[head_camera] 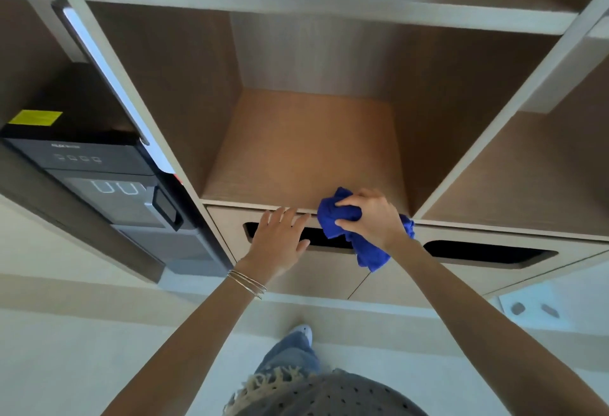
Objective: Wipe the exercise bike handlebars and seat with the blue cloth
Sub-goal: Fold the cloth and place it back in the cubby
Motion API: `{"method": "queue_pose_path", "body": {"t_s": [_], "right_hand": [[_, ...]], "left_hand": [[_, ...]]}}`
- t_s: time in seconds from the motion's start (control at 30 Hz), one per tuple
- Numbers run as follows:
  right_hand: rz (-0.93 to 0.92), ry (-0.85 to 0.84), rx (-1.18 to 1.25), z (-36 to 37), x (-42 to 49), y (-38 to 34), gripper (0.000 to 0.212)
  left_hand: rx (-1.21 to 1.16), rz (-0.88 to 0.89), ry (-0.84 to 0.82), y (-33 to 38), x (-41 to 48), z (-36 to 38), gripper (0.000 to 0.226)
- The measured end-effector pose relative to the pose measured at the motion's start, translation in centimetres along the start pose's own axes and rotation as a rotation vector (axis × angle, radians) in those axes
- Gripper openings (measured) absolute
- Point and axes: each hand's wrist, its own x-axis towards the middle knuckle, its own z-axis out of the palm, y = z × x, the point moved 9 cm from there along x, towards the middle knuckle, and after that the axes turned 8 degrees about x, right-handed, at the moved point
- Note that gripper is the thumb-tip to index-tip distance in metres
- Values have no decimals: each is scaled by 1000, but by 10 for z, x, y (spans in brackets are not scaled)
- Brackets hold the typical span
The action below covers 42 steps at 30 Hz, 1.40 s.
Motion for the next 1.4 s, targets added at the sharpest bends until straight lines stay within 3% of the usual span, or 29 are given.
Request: {"method": "queue_pose_path", "body": {"t_s": [0.27,0.4,0.53,0.63,0.77,1.07,1.13,1.27,1.4], "right_hand": [[96,157,-98,-10,71,6,36],[158,-32,-208,16,80,27,42],[104,-102,-45,10,73,36,41],[59,5,103,-18,59,47,31],[24,107,103,-45,39,63,22],[181,21,154,-19,16,63,20],[171,-26,152,-16,18,55,19],[132,100,77,-28,40,56,24],[115,-36,-91,-10,64,56,35]], "left_hand": [[48,24,21,-25,46,-6,52],[54,34,-12,-27,59,0,52],[29,75,-27,-20,70,7,51],[-17,127,3,-10,80,7,49],[-109,183,77,5,91,-4,42],[-213,123,113,5,104,-15,39],[-238,102,120,2,103,-15,41],[-258,160,159,8,96,-19,51],[-209,198,109,25,87,-7,81]]}}
